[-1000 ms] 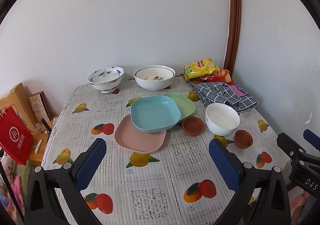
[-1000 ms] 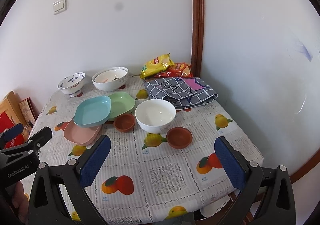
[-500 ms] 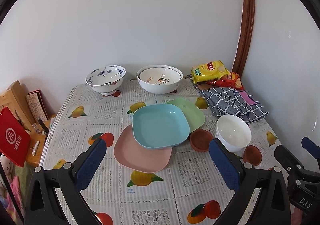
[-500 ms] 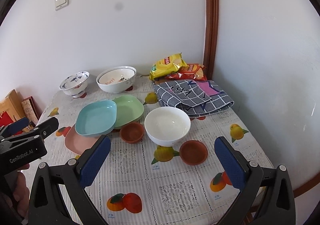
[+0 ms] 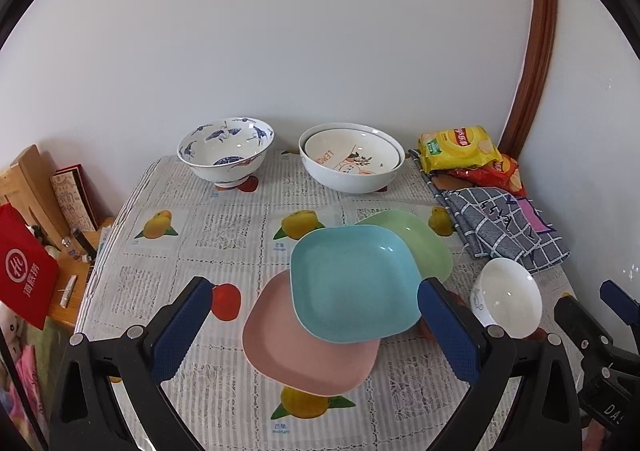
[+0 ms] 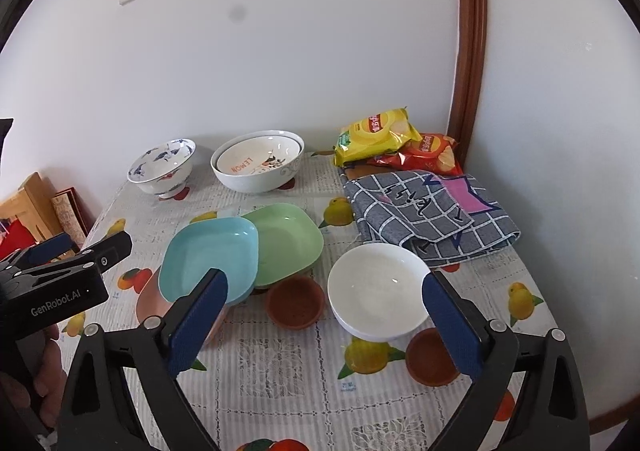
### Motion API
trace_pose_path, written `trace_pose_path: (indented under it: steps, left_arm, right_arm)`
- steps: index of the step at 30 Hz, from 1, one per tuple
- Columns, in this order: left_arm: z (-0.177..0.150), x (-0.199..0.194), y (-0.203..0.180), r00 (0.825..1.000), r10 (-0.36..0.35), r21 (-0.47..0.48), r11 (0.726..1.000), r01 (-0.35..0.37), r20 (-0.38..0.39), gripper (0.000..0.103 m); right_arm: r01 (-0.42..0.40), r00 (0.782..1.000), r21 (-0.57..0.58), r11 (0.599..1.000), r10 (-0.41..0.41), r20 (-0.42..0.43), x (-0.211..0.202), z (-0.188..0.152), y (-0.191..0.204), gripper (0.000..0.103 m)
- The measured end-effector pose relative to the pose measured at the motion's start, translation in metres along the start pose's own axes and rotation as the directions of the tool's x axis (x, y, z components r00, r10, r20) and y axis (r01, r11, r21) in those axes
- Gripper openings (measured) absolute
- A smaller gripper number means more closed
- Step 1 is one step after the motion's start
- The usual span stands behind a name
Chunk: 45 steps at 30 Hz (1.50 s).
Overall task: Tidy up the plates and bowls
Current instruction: 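Move the right gripper to the blue plate rim and close on it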
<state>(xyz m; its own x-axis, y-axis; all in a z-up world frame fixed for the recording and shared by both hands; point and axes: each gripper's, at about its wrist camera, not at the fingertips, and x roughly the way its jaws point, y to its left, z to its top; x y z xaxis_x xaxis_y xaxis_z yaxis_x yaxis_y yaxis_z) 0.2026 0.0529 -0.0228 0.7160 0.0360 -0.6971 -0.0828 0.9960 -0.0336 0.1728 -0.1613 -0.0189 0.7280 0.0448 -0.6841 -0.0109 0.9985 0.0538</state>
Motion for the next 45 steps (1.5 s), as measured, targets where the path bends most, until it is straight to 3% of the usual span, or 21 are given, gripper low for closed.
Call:
trace_pose_path:
  steps: [14, 18, 22, 39, 45]
  left_arm:
    - [0.006, 0.070, 0.022, 0.995, 0.028, -0.019, 0.999, -0.030, -0.099, 0.097]
    - [0.009, 0.091, 0.025, 0.992, 0.026, -0.021, 0.999, -0.029, -0.120, 0.093]
    - [0.012, 0.108, 0.025, 0.991, 0.017, -0.022, 1.000, -0.020, -0.129, 0.091]
    - [0.018, 0.172, 0.015, 0.981, -0.016, 0.016, 1.000, 0.019, -0.194, 0.068]
    - [0.017, 0.178, 0.015, 0.978, -0.036, 0.012, 0.999, 0.039, -0.205, 0.055]
  right_arm:
    - [-0.069, 0.991, 0.024, 0.997, 0.071, -0.116, 0.075, 0.001, 0.011, 0.080]
    - [-0.089, 0.983, 0.012, 0.996, 0.090, -0.163, 0.095, -0.006, 0.020, 0.065]
    - [-0.107, 0.974, 0.012, 0.994, 0.107, -0.201, 0.113, -0.012, 0.030, 0.062]
    - [-0.136, 0.953, 0.055, 0.989, 0.146, -0.265, 0.156, -0.021, 0.047, 0.053]
    - [-0.135, 0.947, 0.056, 0.989, 0.146, -0.286, 0.166, -0.021, 0.050, 0.042]
